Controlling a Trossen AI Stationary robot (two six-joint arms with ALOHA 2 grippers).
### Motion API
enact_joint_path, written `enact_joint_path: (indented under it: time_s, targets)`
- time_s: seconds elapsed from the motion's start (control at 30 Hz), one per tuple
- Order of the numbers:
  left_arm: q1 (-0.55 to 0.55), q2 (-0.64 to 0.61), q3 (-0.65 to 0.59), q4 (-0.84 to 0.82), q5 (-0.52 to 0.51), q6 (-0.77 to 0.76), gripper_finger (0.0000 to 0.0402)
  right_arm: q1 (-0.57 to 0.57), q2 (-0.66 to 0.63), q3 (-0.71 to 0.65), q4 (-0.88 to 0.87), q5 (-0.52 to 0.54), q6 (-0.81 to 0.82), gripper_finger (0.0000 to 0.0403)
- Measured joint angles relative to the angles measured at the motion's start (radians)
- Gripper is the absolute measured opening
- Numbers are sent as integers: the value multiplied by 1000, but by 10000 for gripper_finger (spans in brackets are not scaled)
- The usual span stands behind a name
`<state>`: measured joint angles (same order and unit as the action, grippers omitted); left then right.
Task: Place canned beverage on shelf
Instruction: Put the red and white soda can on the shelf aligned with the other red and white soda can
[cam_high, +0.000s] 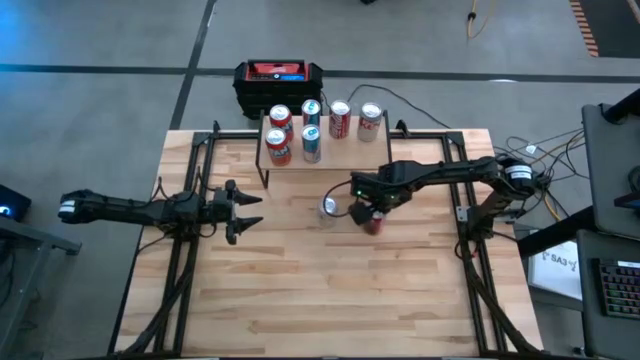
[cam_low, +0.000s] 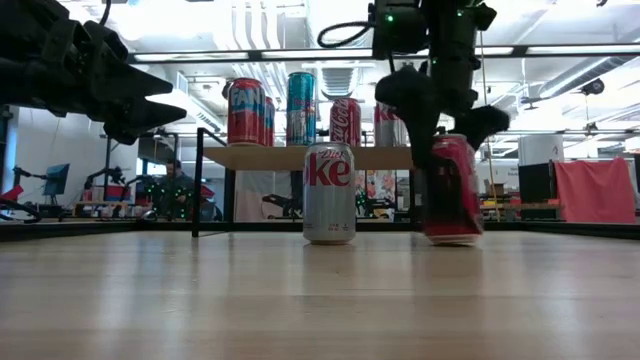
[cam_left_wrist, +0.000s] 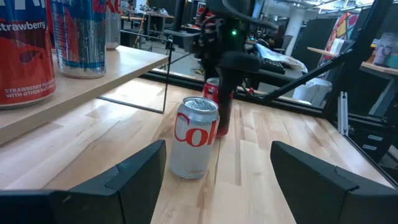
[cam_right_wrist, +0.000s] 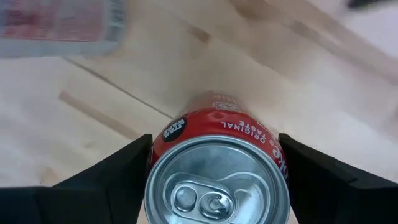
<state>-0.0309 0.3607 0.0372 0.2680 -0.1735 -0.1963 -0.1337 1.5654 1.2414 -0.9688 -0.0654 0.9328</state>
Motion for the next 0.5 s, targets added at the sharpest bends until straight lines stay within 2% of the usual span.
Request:
enact_joint_path:
  time_s: [0.13,0.5]
  targets:
    - [0,0,0,0,0,0,275,1,2,31,-55,22,124,290]
    - [0,0,0,0,0,0,275,5,1,60,-71,93,418,290]
